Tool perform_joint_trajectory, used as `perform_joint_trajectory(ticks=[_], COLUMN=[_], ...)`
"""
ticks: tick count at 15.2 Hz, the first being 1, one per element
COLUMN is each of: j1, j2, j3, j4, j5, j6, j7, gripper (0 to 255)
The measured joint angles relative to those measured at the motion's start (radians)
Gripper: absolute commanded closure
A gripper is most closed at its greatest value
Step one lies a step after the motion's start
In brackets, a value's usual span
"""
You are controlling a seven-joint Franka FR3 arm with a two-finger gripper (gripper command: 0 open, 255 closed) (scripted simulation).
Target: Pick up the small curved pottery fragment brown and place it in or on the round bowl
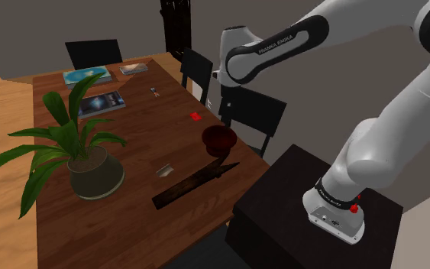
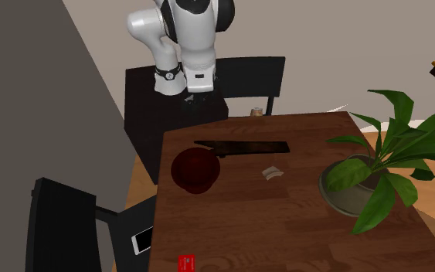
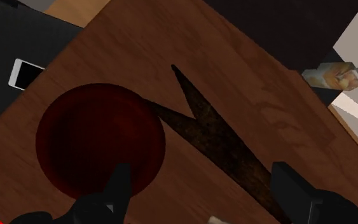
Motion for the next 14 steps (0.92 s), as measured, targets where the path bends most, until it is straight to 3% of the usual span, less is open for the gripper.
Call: perform_joint_trajectory(ticks=[8, 14], j1=[0.052, 0.090], j2=[0.269, 0.470], j3=[0.050, 0.087], j4=[0.128, 0.279], j5=[-0.001, -0.029], j6=[0.162, 0.228], j7=[-0.101, -0.160], gripper=[0, 0])
